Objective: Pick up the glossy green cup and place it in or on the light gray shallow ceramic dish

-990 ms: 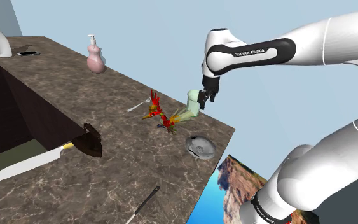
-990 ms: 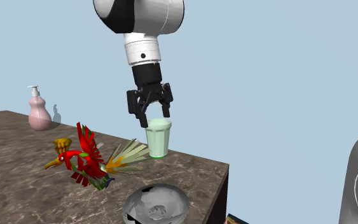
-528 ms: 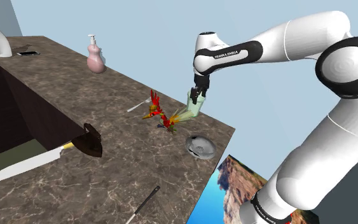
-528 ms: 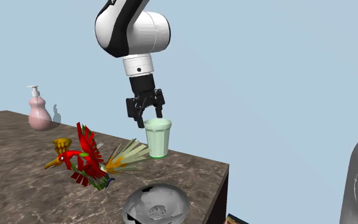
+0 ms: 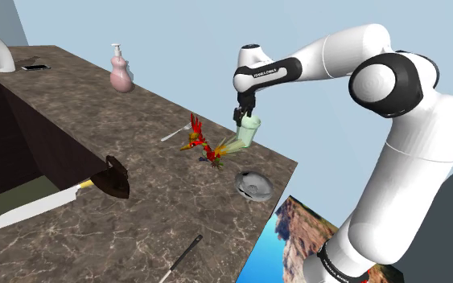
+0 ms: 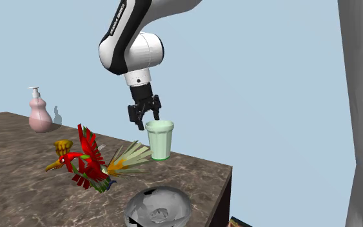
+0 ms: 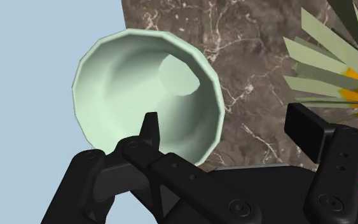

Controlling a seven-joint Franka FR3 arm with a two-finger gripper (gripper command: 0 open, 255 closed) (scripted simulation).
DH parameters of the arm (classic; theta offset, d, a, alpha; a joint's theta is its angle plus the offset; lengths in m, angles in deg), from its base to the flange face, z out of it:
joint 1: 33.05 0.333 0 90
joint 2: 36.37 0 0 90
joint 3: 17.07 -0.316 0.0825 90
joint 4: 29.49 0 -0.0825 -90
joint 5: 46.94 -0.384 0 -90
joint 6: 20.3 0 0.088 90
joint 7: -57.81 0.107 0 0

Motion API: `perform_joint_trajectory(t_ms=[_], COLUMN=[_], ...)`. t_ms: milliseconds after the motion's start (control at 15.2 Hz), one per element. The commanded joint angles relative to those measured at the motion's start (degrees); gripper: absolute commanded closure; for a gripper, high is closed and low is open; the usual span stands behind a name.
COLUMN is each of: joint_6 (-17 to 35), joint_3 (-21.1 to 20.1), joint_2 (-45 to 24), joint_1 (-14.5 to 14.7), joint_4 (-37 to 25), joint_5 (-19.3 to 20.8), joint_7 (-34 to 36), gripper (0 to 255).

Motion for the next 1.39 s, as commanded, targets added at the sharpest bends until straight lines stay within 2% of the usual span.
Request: perform_joint_trajectory(t_ms=[0,330,858,924,1320], joint_6=[1.12,4.86,4.85,4.85,4.84], joint_3=[0.05,0.3,0.3,0.3,0.3], joint_2=[-1.29,-3.18,-3.18,-3.18,-3.18], joint_1=[-0.17,-0.7,-0.7,-0.7,-0.69], joint_4=[-0.33,1.44,1.44,1.44,1.43], joint_5=[-0.01,0.04,0.04,0.04,0.04], joint_7=[-0.12,-0.1,-0.1,-0.1,-0.1], gripper=[0,0,0,255,255])
